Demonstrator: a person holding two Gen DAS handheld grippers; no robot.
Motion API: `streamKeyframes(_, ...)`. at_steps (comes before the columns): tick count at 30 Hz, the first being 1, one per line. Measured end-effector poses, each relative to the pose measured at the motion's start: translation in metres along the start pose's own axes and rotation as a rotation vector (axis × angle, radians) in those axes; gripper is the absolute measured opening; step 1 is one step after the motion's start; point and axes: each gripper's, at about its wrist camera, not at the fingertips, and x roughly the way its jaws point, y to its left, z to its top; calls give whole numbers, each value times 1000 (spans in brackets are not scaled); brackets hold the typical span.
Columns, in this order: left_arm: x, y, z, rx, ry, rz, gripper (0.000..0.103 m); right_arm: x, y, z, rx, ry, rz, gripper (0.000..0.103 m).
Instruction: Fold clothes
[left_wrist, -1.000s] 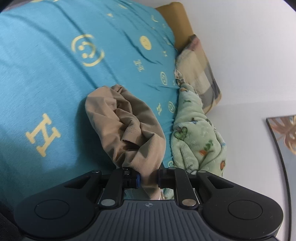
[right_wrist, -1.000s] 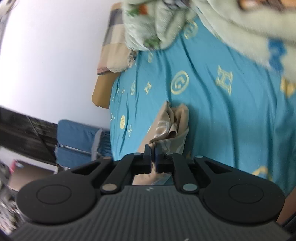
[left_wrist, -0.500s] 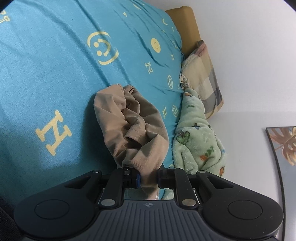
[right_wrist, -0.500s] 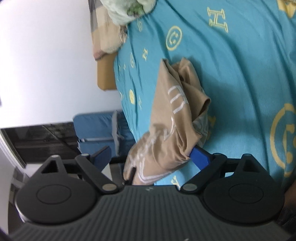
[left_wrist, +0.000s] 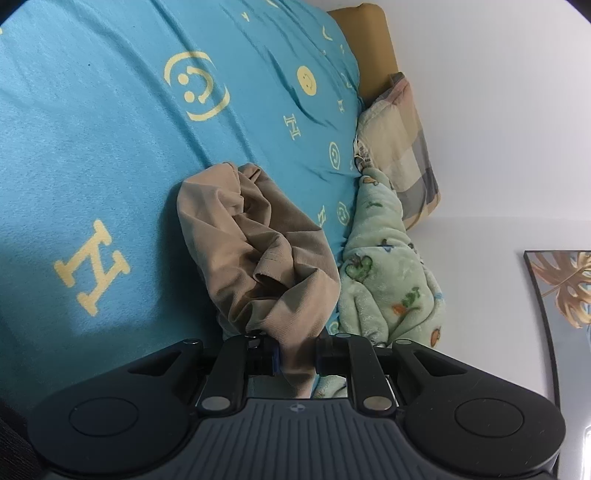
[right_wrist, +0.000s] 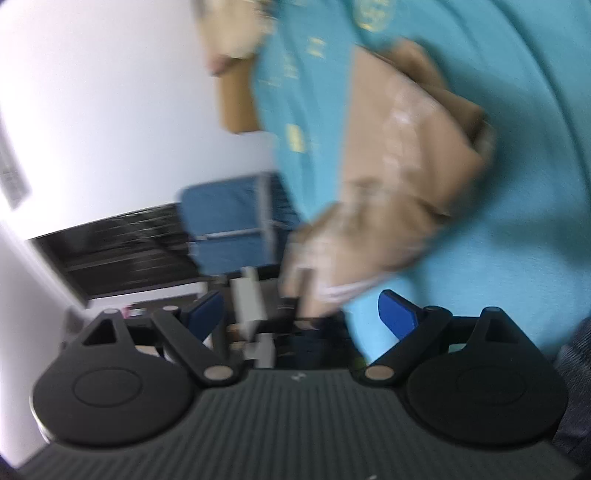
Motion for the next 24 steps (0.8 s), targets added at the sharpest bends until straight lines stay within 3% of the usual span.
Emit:
streamKeyframes(1,1,1,1,-7,0,-3,17,2,-4,5,1,-42,-57,93)
streamKeyframes(3,3,2,2,-16,1,-5,17,3,-12,16,1,-131,-161,81)
streamKeyframes(4,4,3,2,-19,2,-5,17,3,-13,21,-2,-169,-190,64)
streamKeyframes(5,4,2,2,-19,2,-5,17,3,-13,26,-6,-201,-211,54)
streamKeyframes(8,3,-1,1,-3,-5,-2,17,6,-6,26,-73,-232,-227,28)
streamKeyframes(9,1,-3,0,0,-3,-4,17,5,-2,23,-106,-243,-227,24)
streamKeyframes(13,-8,-15,-8,0,23,-29,17,-12,16,9,-188,-298,-192,19)
streamKeyframes(18,-8,-65,-36,66,129,-89,17,-74,60,-16,-286,-425,-111,19)
streamKeyframes(21,14,-109,-61,131,198,-110,17,-122,79,-13,-292,-490,-86,19)
streamKeyframes(24,60,-159,-89,224,253,-118,17,-167,99,14,-304,-552,-92,19)
